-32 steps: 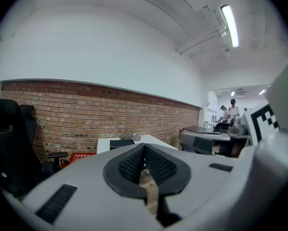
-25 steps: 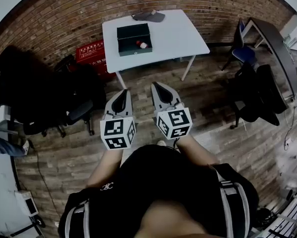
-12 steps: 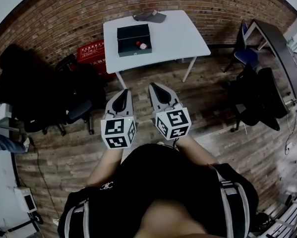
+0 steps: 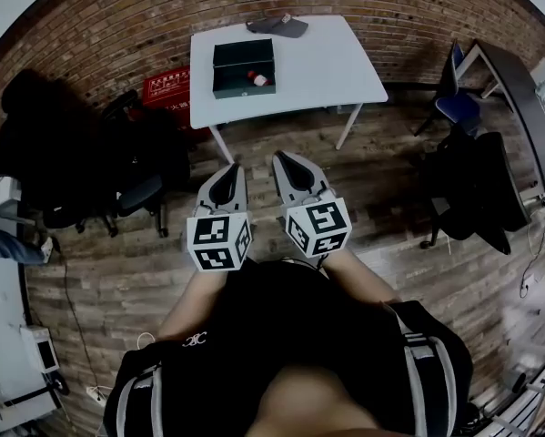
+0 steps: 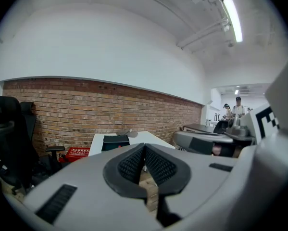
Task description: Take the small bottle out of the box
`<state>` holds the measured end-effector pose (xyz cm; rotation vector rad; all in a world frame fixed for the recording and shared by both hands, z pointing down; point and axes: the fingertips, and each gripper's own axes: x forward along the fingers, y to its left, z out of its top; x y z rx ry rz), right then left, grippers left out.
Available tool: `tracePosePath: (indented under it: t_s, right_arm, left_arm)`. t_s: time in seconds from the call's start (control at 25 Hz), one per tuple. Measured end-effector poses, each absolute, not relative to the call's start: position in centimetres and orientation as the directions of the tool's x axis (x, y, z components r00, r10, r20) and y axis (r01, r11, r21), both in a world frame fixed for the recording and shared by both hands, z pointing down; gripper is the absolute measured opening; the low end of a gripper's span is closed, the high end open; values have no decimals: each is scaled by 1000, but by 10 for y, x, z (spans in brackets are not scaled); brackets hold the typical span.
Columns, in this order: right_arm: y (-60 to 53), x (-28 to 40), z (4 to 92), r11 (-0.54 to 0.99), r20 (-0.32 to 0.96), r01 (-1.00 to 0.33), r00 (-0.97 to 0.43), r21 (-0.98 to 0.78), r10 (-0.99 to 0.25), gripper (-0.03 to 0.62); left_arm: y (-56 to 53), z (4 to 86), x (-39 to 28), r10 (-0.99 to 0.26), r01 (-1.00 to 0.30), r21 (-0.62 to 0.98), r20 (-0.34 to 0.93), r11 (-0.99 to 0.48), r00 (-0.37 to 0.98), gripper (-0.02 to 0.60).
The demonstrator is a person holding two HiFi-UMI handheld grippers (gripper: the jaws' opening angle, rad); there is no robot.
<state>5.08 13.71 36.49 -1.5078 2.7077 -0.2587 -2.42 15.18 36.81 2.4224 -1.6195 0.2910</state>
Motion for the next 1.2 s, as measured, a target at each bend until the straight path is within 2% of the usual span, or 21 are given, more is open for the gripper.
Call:
tracePosePath:
  t_s: [0.48,1.2]
  right_arm:
    - [112,41,379,545,88,-825,-560,-152,-824,31]
    - [-25,8,373,517,105,-849,-527,-108,-843,32]
  left_arm:
    - [129,383,-29,-889,-935,98,291,-340,353,12]
    - [-16,369,-70,-900,-935,85,252,-345,356,12]
